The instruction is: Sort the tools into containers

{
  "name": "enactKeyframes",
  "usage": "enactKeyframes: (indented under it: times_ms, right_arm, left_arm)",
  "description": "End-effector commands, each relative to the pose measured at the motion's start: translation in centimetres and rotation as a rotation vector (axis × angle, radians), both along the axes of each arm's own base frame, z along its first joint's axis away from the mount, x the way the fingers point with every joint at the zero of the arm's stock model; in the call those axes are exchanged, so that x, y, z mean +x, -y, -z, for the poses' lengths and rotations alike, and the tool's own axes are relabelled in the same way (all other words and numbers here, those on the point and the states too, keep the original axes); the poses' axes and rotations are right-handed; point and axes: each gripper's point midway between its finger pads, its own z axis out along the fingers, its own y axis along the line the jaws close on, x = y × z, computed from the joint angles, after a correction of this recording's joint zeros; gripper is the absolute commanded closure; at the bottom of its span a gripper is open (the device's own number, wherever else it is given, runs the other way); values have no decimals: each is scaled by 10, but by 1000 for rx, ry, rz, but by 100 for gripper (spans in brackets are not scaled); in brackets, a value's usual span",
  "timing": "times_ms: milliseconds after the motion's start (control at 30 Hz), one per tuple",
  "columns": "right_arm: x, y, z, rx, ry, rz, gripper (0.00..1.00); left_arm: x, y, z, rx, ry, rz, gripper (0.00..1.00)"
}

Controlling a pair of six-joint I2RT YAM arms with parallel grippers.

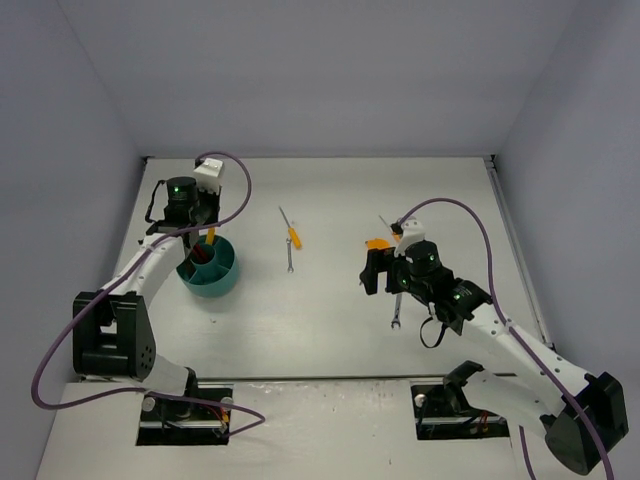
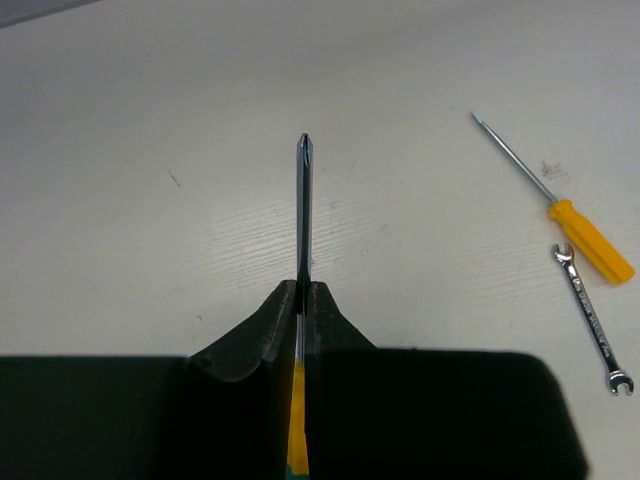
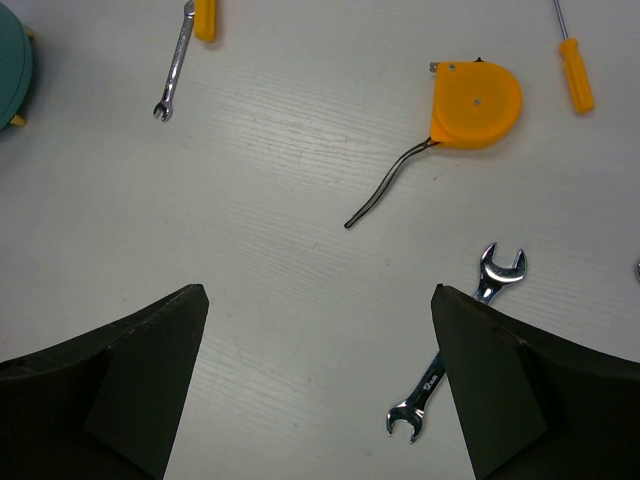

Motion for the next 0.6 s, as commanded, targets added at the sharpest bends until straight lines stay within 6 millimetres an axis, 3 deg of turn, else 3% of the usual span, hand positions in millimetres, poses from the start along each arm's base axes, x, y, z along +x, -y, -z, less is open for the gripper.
enactKeyframes:
  times_ms: [0, 133, 400, 500, 567]
  right_arm:
    - [9, -3, -17, 27, 63, -1, 8]
    - [9, -3, -17, 25, 62, 0, 8]
    - [10, -1, -16, 19, 66, 7, 8]
    - [10, -1, -17, 21, 68, 9, 8]
    - [9, 0, -18, 23, 72, 12, 8]
  left_arm:
    - [10, 2, -36, 72, 162, 79, 100]
    - [-3, 3, -24, 106, 147, 118, 100]
    - [-18, -3, -28, 142, 168, 113, 100]
    - [-23, -3, -32, 135, 172, 107, 94]
    - [-27, -1, -37, 125, 178, 115, 84]
